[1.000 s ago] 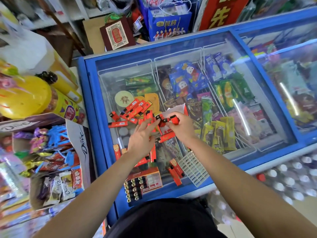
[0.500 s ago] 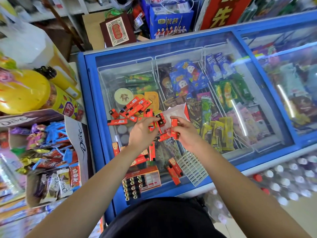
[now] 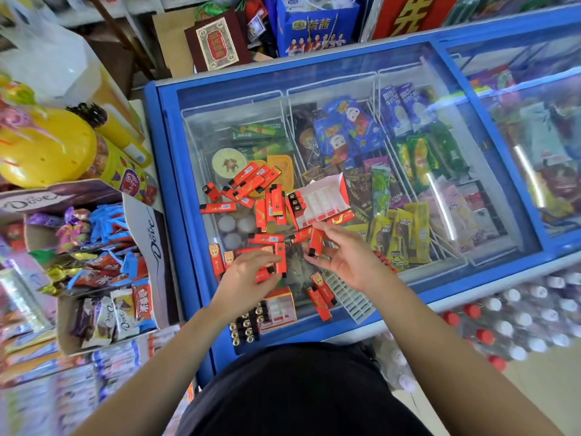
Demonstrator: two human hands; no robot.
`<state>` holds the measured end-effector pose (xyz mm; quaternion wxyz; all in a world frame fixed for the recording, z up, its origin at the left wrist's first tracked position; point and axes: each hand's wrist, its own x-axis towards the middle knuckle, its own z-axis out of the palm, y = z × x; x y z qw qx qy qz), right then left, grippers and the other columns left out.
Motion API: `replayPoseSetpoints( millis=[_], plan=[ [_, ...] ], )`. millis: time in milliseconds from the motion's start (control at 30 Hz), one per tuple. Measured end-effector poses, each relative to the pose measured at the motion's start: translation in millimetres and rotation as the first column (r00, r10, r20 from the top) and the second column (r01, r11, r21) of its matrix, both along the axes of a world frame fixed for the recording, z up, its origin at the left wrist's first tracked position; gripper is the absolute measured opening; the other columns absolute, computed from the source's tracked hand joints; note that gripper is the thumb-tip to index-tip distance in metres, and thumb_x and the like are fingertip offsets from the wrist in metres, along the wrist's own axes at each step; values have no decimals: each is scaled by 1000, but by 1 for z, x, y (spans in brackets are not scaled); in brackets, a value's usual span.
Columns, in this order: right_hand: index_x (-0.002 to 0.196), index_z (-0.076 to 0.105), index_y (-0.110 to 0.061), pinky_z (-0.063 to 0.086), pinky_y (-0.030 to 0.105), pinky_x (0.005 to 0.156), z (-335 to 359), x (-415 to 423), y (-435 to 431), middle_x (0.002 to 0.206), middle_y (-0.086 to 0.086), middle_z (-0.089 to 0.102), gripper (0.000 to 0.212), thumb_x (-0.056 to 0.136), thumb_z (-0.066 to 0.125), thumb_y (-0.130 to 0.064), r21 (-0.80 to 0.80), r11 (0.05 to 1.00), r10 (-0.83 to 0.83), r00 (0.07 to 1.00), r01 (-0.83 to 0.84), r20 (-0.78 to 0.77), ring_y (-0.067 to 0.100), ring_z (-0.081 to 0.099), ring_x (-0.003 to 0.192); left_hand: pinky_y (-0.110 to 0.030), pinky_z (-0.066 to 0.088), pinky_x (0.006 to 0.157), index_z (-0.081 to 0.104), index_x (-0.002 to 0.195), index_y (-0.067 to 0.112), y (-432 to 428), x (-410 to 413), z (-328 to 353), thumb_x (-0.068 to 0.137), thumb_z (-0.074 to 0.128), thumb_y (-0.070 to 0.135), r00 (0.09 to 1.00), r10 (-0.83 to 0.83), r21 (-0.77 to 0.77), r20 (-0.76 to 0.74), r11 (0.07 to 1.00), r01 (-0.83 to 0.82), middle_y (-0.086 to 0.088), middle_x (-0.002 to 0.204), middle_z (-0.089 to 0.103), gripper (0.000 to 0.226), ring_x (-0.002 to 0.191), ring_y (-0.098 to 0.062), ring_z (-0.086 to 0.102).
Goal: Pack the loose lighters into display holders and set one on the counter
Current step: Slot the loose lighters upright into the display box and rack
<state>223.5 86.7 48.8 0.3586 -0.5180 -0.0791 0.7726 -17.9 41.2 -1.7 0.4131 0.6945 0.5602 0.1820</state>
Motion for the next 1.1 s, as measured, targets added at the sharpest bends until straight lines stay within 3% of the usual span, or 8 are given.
replayPoseSetpoints(
  millis=[133,267,400,500,567,767,933,1100],
  plan=[
    [144,52,-13,56,46,98,-3,2,-14,125,11,50,57,92,61,9,68,982,171,984,-175,52,28,70,103,-23,44,104,69,128,29,-30,-25,4,87,76,37,996,-66,-63,-53,996,62,20,126,62,42,120,2,54],
    [138,60,-27,50,46,106,-5,0,-36,159,5,33,68,83,70,12,126,943,274,932,-309,236,22,47,137,-28,40,108,52,144,40,-57,-42,5,74,75,58,990,-111,-113,-87,988,100,23,139,52,76,131,0,45],
    [128,66,-18,56,29,78,1,-4,-58,123,21,66,44,92,63,7,153,962,192,959,-226,209,23,67,89,-26,36,107,40,152,41,-72,-39,5,69,84,53,977,-149,-94,-150,986,136,22,144,44,94,132,3,36],
    [126,66,-8,54,31,71,2,-3,-71,106,21,69,32,99,53,2,165,968,165,974,-190,157,26,66,80,-32,41,108,47,147,40,-75,-35,4,73,85,47,980,-128,-53,-152,991,121,20,140,52,83,129,-1,44],
    [124,67,-7,51,33,67,2,-2,-80,100,21,68,29,102,50,-2,187,962,171,973,-199,155,26,64,76,-28,40,105,49,145,43,-77,-34,3,74,86,45,986,-89,-52,-138,995,83,27,134,50,80,125,5,42],
    [119,66,-1,45,31,56,3,-7,-104,88,15,63,31,105,48,-22,235,898,325,921,-372,215,22,58,65,-29,37,112,54,142,38,-90,-36,-8,73,89,39,999,34,-48,-31,998,-36,28,134,50,78,129,3,42],
    [116,66,-10,49,31,53,0,-19,-120,87,13,66,20,103,51,-7,196,770,440,727,-608,527,21,61,62,-30,34,113,52,144,30,-108,-33,-19,74,79,56,985,171,4,26,985,-171,15,142,52,79,135,-7,44],
    [113,53,-16,50,26,51,-10,-30,-133,86,1,71,24,93,66,-11,64,595,481,419,-801,770,8,63,58,-30,44,108,49,145,32,-126,-23,-23,75,89,37,926,370,4,83,929,-371,14,138,49,81,130,-9,50]
  ],
)
